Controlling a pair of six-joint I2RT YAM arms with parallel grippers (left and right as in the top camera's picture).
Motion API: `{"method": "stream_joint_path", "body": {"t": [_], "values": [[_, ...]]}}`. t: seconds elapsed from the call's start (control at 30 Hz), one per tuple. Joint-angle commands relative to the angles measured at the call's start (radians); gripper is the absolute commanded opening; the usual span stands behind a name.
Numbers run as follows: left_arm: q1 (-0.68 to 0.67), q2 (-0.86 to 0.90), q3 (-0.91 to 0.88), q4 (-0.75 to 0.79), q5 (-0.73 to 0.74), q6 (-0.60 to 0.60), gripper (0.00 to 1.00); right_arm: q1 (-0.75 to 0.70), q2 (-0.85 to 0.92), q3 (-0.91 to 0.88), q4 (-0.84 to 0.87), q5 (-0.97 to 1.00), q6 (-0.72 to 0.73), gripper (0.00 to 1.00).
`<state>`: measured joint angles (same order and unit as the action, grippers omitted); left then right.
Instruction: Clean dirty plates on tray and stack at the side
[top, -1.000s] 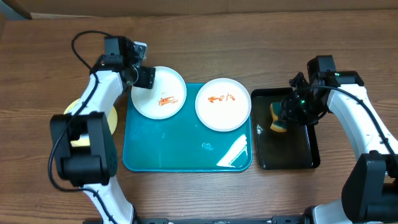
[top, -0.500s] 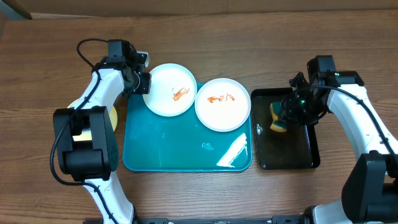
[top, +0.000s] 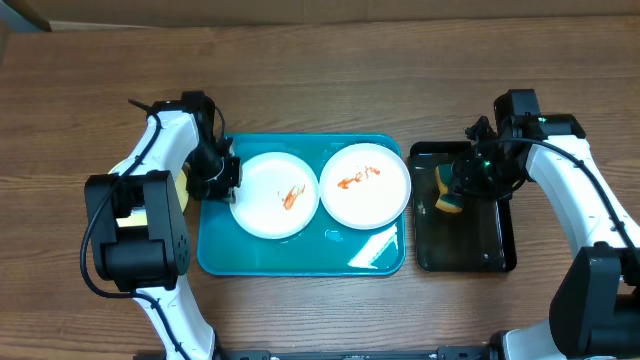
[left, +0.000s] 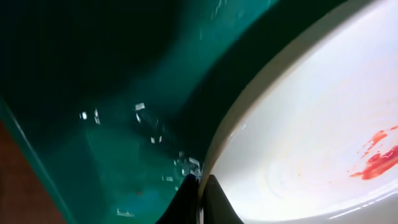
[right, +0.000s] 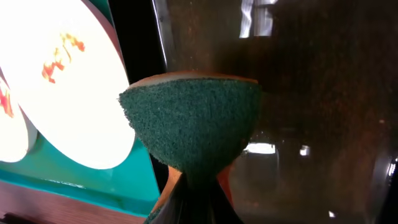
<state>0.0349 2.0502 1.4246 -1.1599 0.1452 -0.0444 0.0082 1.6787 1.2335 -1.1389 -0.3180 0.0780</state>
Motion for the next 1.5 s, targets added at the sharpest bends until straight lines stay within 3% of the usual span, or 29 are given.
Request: {"method": "stream_joint_path", "body": {"t": [0.0,0.17,0.37,0.53,0.73,0.83,1.03,1.23,1.47], "values": [[0.002,-0.008,-0.007,-0.067,-0.014,-0.047,0.04,0.004,-0.029,-0.004,0.001,0.018,-0.004,0.04],[-0.002,-0.018,-0.007,-0.168,-0.014,-0.049,0.04,0.004,-0.029,-0.027,0.040,0.065,-0.004,0.04],[-0.003,-0.018,-0.007,-0.194,-0.014,-0.064,0.04,0.004,-0.029,-0.176,0.193,0.070,0.008,0.04],[-0.004,-0.018,-0.007,-0.177,-0.013,-0.065,0.04,0.004,-0.024,-0.341,0.359,0.074,0.153,0.04],[-0.013,-0.018,-0.007,-0.174,-0.014,-0.065,0.04,0.003,-0.016,-0.351,0.282,0.075,0.212,0.04],[-0.015,-0.018,-0.007,-0.175,-0.014,-0.064,0.04,0.003,-0.016,-0.307,0.160,0.223,0.315,0.04],[-0.016,-0.018,-0.007,-0.175,-0.014,-0.064,0.04,0.003,-0.016,-0.138,0.045,0.360,0.343,0.04],[-0.016,-0.018,-0.007,-0.175,-0.014,-0.064,0.04,0.003,-0.013,-0.122,0.046,0.500,0.341,0.04],[-0.016,-0.018,-0.007,-0.174,-0.014,-0.064,0.04,0.004,-0.011,-0.266,0.169,0.381,0.341,0.04]]}}
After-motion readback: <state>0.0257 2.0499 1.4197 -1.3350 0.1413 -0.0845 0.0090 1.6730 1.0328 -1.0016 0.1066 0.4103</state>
